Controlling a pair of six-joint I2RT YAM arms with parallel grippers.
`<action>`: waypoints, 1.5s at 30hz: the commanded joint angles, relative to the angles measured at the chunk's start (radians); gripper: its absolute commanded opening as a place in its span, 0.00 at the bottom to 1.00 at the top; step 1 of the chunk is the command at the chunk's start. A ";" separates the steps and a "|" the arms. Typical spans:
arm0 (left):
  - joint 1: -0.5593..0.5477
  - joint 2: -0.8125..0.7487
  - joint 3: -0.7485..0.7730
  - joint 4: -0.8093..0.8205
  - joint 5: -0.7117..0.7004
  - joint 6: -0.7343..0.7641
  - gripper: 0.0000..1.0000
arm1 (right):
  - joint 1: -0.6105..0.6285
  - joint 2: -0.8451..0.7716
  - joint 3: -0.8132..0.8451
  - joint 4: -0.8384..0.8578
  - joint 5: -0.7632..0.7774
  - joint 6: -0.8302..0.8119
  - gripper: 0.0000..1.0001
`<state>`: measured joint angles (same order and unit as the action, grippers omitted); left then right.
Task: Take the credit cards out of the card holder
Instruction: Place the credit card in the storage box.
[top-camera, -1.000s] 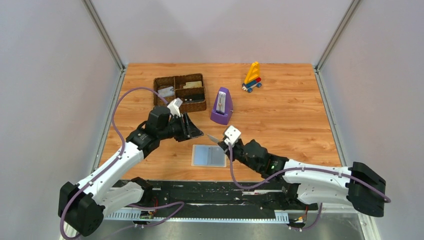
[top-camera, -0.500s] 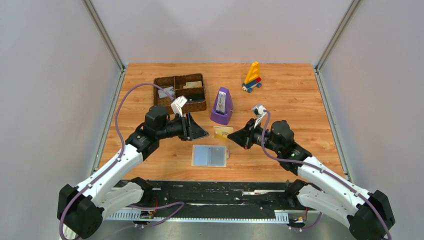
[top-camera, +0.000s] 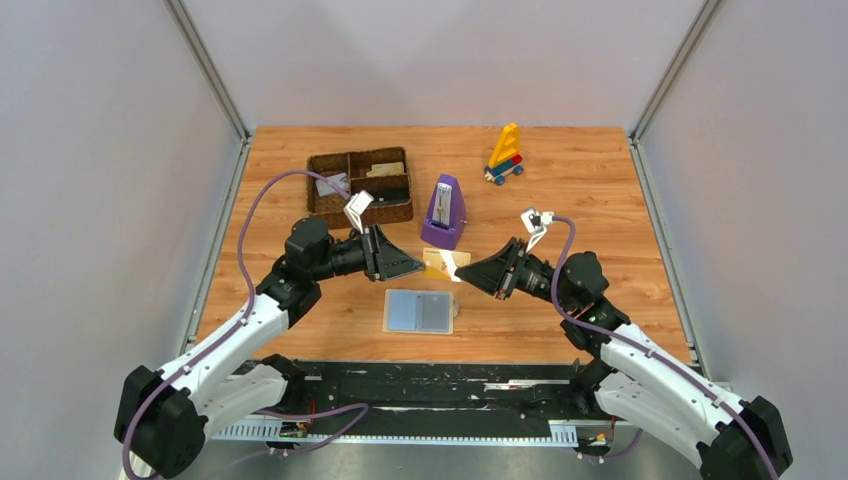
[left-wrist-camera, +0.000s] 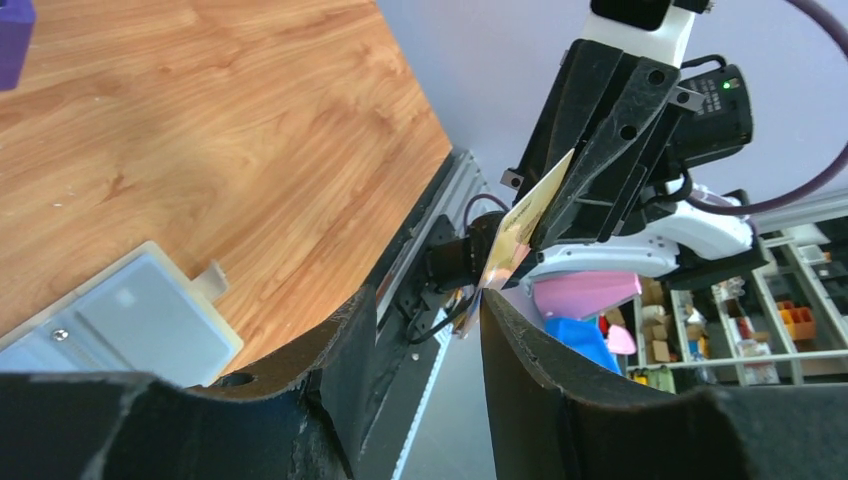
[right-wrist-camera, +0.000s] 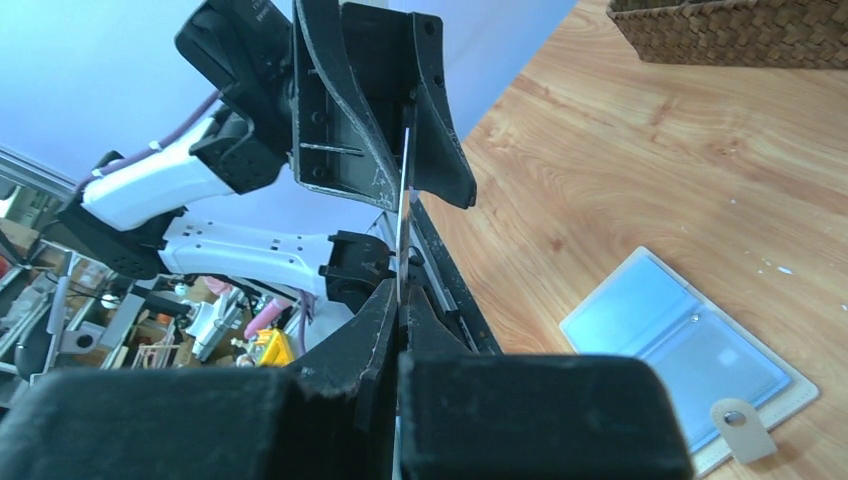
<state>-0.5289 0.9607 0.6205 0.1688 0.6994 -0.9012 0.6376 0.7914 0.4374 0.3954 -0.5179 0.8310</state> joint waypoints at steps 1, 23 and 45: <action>-0.003 -0.021 -0.028 0.170 0.027 -0.094 0.50 | -0.006 -0.013 -0.015 0.104 0.004 0.073 0.00; -0.003 0.046 -0.104 0.405 0.053 -0.226 0.04 | -0.028 0.079 -0.066 0.217 0.007 0.164 0.01; 0.337 0.132 0.378 -0.264 -0.074 0.183 0.00 | -0.038 -0.156 0.057 -0.277 0.117 -0.075 1.00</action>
<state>-0.2638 1.0172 0.8803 0.0269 0.6743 -0.8249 0.6022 0.6540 0.4469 0.1852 -0.4179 0.8082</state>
